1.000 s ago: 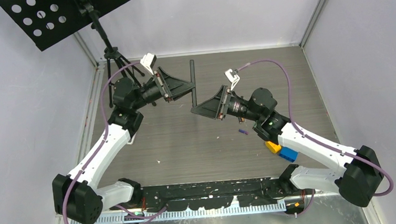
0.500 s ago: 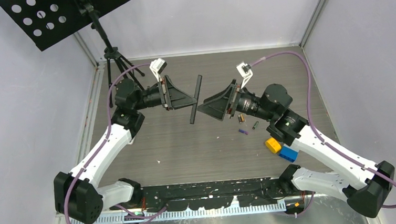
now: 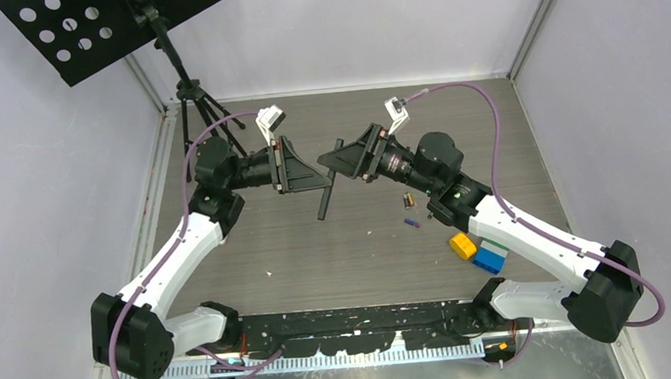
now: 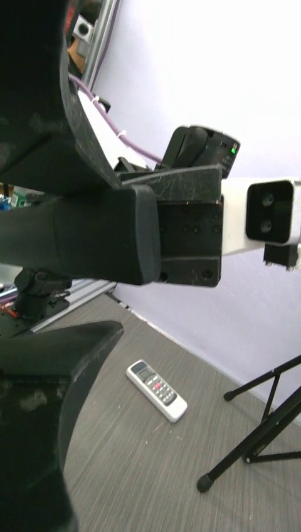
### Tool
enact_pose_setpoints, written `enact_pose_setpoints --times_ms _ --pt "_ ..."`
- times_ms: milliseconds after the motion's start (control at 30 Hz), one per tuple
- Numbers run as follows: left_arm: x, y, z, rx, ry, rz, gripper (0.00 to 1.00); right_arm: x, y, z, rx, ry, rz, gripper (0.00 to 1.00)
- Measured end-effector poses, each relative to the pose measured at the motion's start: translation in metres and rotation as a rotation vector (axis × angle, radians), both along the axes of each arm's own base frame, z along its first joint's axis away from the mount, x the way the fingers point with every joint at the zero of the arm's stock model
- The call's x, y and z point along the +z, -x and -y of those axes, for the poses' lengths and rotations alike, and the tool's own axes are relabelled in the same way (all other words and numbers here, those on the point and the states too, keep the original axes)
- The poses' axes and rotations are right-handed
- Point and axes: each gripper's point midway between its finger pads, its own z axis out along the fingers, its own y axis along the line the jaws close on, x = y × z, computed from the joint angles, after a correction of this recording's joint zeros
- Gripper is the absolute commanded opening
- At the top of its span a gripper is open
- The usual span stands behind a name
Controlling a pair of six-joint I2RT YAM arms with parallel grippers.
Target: Load the batteries into the remote control
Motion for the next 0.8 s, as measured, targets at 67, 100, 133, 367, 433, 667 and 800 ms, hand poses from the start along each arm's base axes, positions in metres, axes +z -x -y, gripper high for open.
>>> enact_pose_setpoints --times_ms 67,100,133,367,433,667,800 --pt "-0.001 0.000 0.000 0.000 -0.001 -0.001 0.01 0.006 -0.001 -0.001 -0.006 -0.028 -0.004 0.49" --pt "-0.001 0.000 0.000 0.000 -0.001 -0.001 0.10 0.011 -0.001 -0.001 -0.004 -0.051 -0.005 0.40" --pt "-0.001 0.001 0.000 -0.003 -0.001 -0.001 0.21 0.014 -0.001 -0.001 -0.006 -0.062 -0.002 0.33" --pt "0.008 0.006 -0.003 0.011 0.019 0.076 0.93 0.029 -0.010 0.002 -0.057 -0.153 -0.035 0.21" --pt "0.012 0.010 -0.006 0.030 0.020 0.128 1.00 0.031 -0.018 0.006 -0.104 -0.181 -0.062 0.20" --pt "0.007 -0.017 -0.017 0.285 -0.074 0.325 0.99 -0.006 -0.057 0.029 -0.379 -0.202 -0.378 0.20" --pt "-0.010 -0.038 -0.028 0.451 -0.134 0.446 0.94 -0.053 -0.074 0.036 -0.507 -0.181 -0.581 0.20"
